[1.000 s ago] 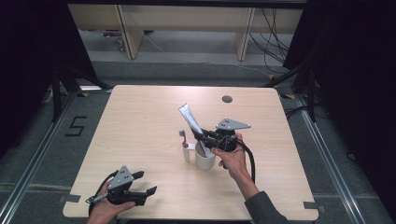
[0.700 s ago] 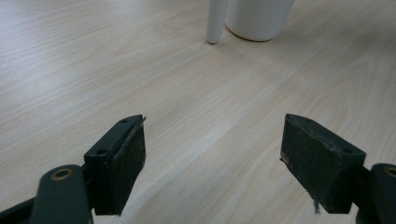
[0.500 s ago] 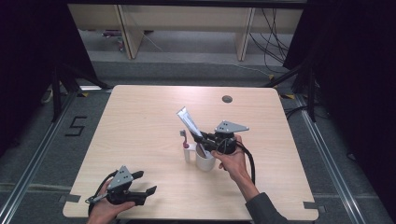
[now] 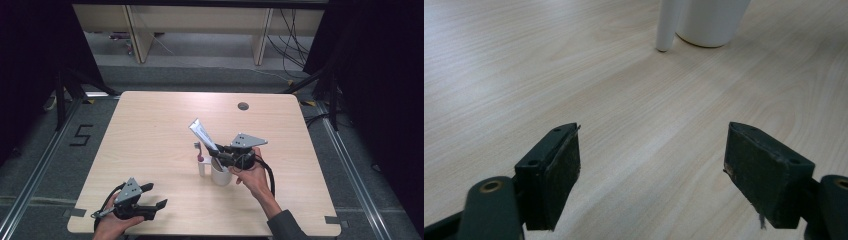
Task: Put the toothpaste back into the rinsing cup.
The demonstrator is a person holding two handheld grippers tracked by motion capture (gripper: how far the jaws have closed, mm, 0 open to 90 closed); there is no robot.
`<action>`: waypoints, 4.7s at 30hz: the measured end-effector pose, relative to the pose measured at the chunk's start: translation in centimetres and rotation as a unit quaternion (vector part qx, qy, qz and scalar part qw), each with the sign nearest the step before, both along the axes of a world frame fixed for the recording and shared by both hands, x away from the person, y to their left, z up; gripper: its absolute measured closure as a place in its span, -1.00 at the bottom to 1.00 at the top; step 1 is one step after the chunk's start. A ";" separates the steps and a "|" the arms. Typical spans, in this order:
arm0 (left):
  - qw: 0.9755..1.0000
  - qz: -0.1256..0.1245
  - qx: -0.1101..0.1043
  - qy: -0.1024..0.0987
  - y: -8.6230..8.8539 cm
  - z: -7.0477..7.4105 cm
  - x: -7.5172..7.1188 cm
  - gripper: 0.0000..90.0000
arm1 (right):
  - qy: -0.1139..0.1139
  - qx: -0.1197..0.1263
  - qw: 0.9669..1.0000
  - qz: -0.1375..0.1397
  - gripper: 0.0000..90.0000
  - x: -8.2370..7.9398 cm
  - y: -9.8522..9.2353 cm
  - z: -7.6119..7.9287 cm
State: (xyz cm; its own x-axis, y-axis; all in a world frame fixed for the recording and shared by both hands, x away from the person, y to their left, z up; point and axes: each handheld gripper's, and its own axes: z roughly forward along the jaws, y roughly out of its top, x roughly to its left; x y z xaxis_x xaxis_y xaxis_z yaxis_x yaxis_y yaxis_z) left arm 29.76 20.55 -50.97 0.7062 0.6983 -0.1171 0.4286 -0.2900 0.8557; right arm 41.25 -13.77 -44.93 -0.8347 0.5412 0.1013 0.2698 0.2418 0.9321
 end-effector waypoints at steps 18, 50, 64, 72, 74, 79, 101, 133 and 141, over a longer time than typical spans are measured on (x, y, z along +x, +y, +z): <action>1.000 -0.002 -0.002 0.001 -0.1 0.0 -0.1 -0.50 | -0.014 -0.052 0.999 0.000 0.65 -1.5 -0.6 0.2; 1.000 -0.003 0.004 -0.002 0.1 0.1 -0.2 -0.49 | -0.006 -0.101 0.995 -0.011 0.65 -2.7 -2.0 -0.5; 1.000 0.003 0.000 -0.001 0.0 0.1 -0.2 -0.49 | -0.003 -0.095 0.995 -0.017 0.57 -2.6 -2.3 -0.3; 1.000 0.002 -0.005 -0.002 0.1 0.1 -0.2 -0.49 | 0.002 -0.091 0.996 -0.023 0.56 -2.6 -2.3 -0.3; 1.000 0.002 -0.003 -0.002 0.1 0.2 -0.1 -0.49 | 0.002 -0.091 0.996 -0.023 0.54 -2.7 -2.4 -0.3; 1.000 0.000 -0.004 -0.002 0.1 0.2 -0.1 -0.49 | 0.016 -0.087 0.996 -0.022 0.51 -2.7 -2.4 -0.3; 1.000 0.004 0.004 -0.002 0.3 0.3 -0.1 -0.49 | 0.006 -0.040 0.997 -0.061 0.16 -3.2 -5.0 1.5; 1.000 0.011 0.000 -0.001 0.4 0.3 0.0 -0.50 | 0.034 -0.031 0.991 -0.124 -0.24 -3.6 -9.2 0.5; 1.000 0.015 -0.001 -0.001 0.5 0.3 0.0 -0.51 | 0.062 -0.026 0.988 -0.137 -0.38 -3.7 -10.0 0.0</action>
